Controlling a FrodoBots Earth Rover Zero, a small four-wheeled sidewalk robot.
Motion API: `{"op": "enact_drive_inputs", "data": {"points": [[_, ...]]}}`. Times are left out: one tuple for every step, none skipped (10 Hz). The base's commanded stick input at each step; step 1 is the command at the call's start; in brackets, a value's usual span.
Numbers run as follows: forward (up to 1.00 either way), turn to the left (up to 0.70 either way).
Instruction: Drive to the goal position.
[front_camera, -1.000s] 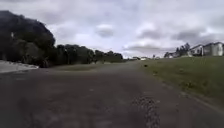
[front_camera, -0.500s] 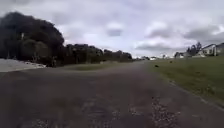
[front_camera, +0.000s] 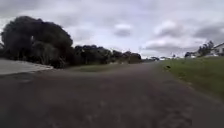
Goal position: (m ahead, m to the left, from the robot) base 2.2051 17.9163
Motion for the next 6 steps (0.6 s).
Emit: {"op": "enact_drive_inputs", "data": {"points": [[0.7,0.35],[0.7,0.35],[0.7,0.35],[0.7,0.35],[0.7,0.35],[0.7,0.35]]}}
